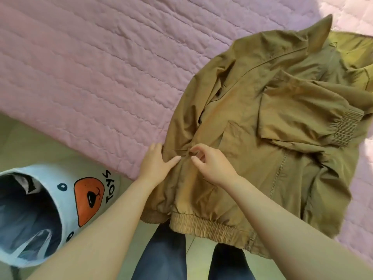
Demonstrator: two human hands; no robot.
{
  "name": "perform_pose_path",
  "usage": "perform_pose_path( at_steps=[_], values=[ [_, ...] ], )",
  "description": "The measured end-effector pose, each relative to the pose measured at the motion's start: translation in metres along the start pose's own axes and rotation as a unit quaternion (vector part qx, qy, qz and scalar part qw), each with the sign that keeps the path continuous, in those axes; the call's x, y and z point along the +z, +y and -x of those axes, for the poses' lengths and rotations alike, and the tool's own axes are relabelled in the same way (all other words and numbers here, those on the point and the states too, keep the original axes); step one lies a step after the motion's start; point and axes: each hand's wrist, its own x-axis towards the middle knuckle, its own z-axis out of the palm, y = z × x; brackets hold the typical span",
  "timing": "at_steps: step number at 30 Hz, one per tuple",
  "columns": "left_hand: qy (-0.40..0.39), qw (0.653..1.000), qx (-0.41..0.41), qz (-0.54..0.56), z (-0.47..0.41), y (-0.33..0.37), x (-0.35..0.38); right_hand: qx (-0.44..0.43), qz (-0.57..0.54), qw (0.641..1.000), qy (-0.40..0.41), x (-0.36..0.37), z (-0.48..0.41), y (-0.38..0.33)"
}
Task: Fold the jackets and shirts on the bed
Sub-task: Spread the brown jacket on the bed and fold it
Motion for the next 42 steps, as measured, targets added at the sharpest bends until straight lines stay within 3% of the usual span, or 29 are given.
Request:
perform_pose_path(
  at_steps=[4,7,11,14,22,27,31,36,38,40,42],
  values=[
    [-0.094,0.995,0.015,0.027,-0.013,-0.035,-0.025,-0.011,0.041,0.999,0.009,0.022,-0.026,-0.034],
    [-0.099,0.995,-0.008,0.031,-0.031,-0.046,-0.050,-0.046,0.078,0.996,0.019,0.027,-0.043,-0.053],
    [0.019,0.999,-0.022,0.034,-0.079,-0.057,-0.120,-0.092,0.130,0.987,0.010,0.028,-0.072,-0.080],
    [0.102,0.994,0.003,-0.033,-0.124,-0.049,-0.184,-0.100,0.169,0.980,0.022,0.021,-0.098,-0.099],
    [0.252,0.937,0.111,-0.213,-0.219,0.007,-0.267,-0.062,0.230,0.970,0.038,-0.018,-0.160,-0.113],
    [0.248,0.953,-0.014,-0.172,-0.215,-0.021,-0.247,-0.052,0.217,0.974,-0.025,-0.026,-0.172,-0.102],
    [0.262,0.954,-0.052,-0.136,-0.191,-0.050,-0.231,-0.056,0.212,0.974,-0.051,-0.031,-0.169,-0.094],
    [0.242,0.962,-0.120,-0.031,-0.161,-0.053,-0.227,-0.046,0.174,0.983,-0.031,-0.032,-0.166,-0.105],
    [0.278,0.946,-0.162,0.036,-0.156,-0.051,-0.231,-0.068,0.143,0.987,0.000,-0.030,-0.165,-0.113],
    [0.327,0.906,-0.228,0.144,-0.158,-0.054,-0.241,-0.098,0.122,0.987,0.031,-0.026,-0.169,-0.123],
    [0.327,0.871,-0.296,0.215,-0.165,-0.060,-0.253,-0.111,0.114,0.985,0.070,-0.025,-0.177,-0.136]
  ],
)
